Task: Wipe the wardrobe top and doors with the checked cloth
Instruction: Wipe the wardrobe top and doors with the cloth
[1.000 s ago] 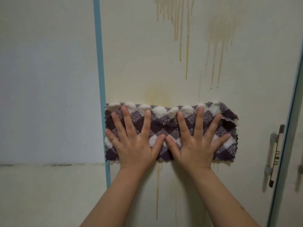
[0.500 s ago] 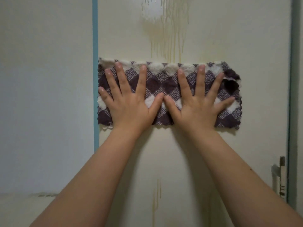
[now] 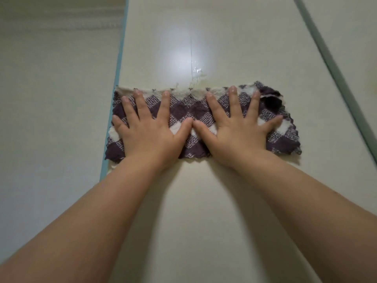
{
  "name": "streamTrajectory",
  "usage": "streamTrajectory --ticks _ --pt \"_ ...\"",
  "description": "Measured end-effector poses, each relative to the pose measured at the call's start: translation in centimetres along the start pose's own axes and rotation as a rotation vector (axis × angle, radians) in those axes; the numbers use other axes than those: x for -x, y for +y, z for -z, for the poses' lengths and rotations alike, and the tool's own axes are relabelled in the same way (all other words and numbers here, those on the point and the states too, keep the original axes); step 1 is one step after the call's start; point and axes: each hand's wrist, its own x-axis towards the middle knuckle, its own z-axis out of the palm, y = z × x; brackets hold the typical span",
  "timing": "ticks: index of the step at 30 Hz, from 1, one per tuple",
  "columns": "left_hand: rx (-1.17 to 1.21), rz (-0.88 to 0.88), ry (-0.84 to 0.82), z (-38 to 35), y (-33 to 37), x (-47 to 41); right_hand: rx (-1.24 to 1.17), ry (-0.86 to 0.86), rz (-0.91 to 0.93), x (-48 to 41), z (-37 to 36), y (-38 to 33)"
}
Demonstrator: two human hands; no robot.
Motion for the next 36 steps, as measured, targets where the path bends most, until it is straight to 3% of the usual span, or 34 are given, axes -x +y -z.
streamTrajectory --ticks 18,27,36 --pt "-0.017 0.078 0.042 3.0 0.6 -17.7 -0.024 0.043 0.100 -18.7 4.3 -2.8" --pt "-0.020 0.090 0.046 3.0 0.5 -18.4 -0.033 0.050 0.133 -19.6 4.4 -2.6" --pt "-0.004 0.003 0.031 2.3 9.7 -18.0 -0.017 0.045 0.021 -19.7 5.6 6.8"
